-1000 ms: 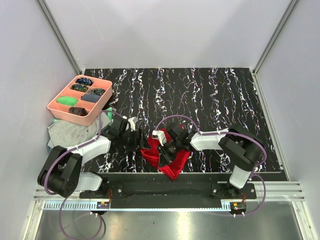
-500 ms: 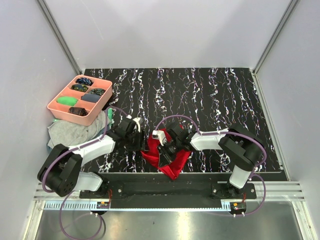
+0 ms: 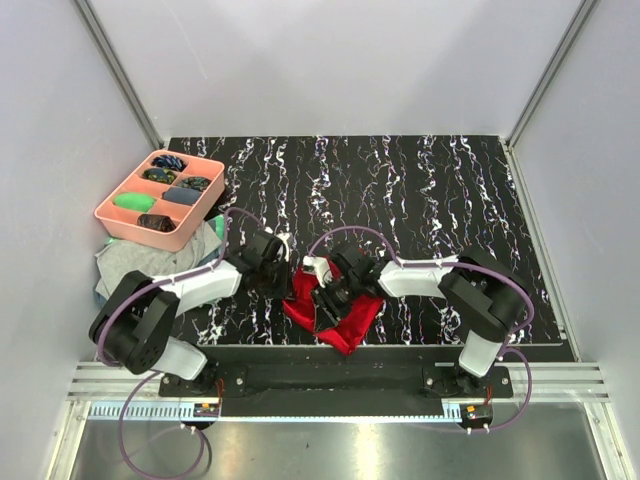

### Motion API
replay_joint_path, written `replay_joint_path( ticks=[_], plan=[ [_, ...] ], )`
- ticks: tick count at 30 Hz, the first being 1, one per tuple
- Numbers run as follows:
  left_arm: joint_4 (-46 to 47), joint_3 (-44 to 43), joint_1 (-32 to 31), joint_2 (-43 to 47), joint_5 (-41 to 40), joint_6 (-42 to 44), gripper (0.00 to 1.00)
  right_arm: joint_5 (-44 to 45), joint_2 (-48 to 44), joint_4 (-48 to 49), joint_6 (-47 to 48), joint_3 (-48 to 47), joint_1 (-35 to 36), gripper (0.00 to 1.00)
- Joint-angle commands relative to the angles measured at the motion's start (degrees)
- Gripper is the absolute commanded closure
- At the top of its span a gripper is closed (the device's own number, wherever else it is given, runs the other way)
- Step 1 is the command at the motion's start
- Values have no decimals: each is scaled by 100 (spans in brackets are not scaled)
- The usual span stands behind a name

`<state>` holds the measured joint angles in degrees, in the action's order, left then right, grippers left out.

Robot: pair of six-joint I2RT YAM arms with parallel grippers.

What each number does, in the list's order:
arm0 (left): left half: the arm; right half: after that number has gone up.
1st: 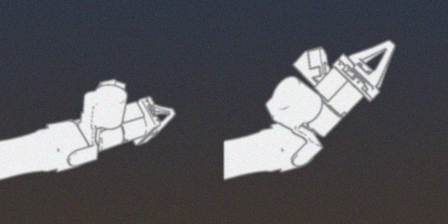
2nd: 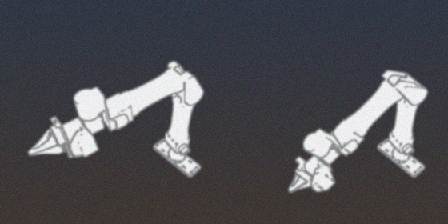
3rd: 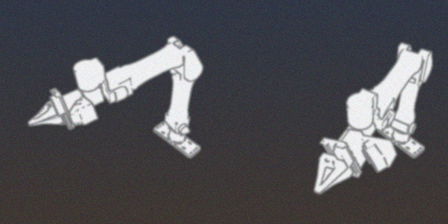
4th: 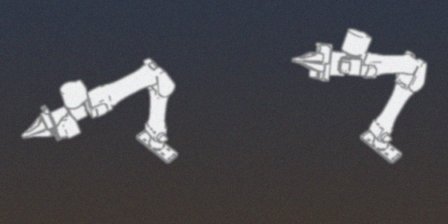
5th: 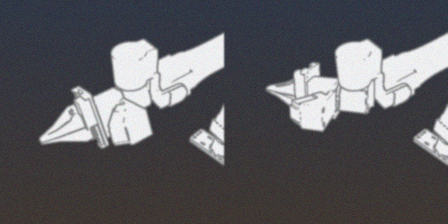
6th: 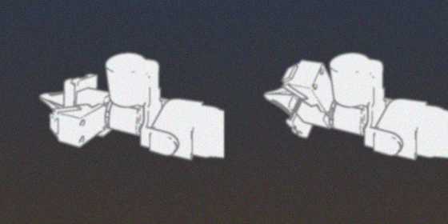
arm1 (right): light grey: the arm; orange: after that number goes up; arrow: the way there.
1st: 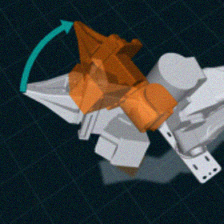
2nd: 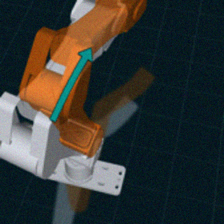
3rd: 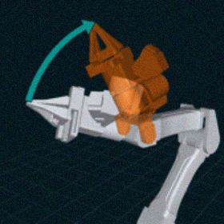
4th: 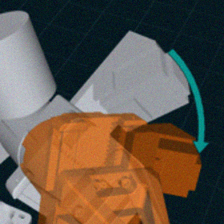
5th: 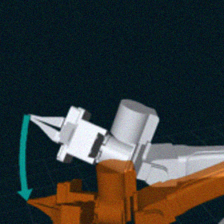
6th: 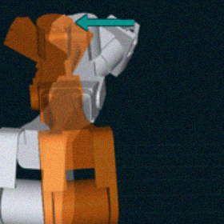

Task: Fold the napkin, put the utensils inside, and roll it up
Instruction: Roll the napkin with the utensil

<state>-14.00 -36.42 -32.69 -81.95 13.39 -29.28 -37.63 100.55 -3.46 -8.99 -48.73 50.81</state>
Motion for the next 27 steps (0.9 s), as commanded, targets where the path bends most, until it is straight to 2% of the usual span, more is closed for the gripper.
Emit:
replay_joint_path(
  ticks=[1, 5, 8, 10, 11, 12, 13, 14, 17, 18, 22, 27],
  plan=[
    [-761, -251, -18, -365, -161, 273, 100, 695, -307, -725, 91, -347, -80, 52],
    [-1078, -470, -18, -523, 6, 361, 100, 1124, -764, -1339, 161, -698, -71, 38],
    [-1342, -646, -18, -585, 85, 449, 100, 1616, -1239, -1578, 240, -839, 104, 33],
    [-1543, -760, -18, -603, 94, 493, 100, 2484, -1554, -1596, 380, -857, 411, 31],
    [-1605, -796, -18, -611, 85, 502, 100, 3376, -1635, -1465, 442, -805, 621, 30],
    [-1676, -883, -18, -637, 94, 537, 100, 3733, -1688, -1342, 521, -753, 1102, 29],
    [-1781, -919, -18, -646, 111, 555, 100, 4171, -1723, -1211, 539, -682, 1290, 29],
    [-1834, -954, -18, -673, 120, 563, 100, 4828, -1697, -940, 478, -577, 1483, 28],
    [-1966, -1068, -18, -769, 199, 590, 100, 5919, -1460, -473, 451, -497, 2169, 28],
    [-1984, -1103, -18, -804, 217, 590, 100, 6107, -1381, -375, 451, -506, 2492, 28],
    [-2036, -1165, -18, -901, 269, 563, 100, 6627, -724, -163, 434, -716, 2951, 28],
    [-2072, -1209, -18, -928, 278, 581, 100, 6856, -142, -137, 478, -945, 3155, 33]
  ],
)
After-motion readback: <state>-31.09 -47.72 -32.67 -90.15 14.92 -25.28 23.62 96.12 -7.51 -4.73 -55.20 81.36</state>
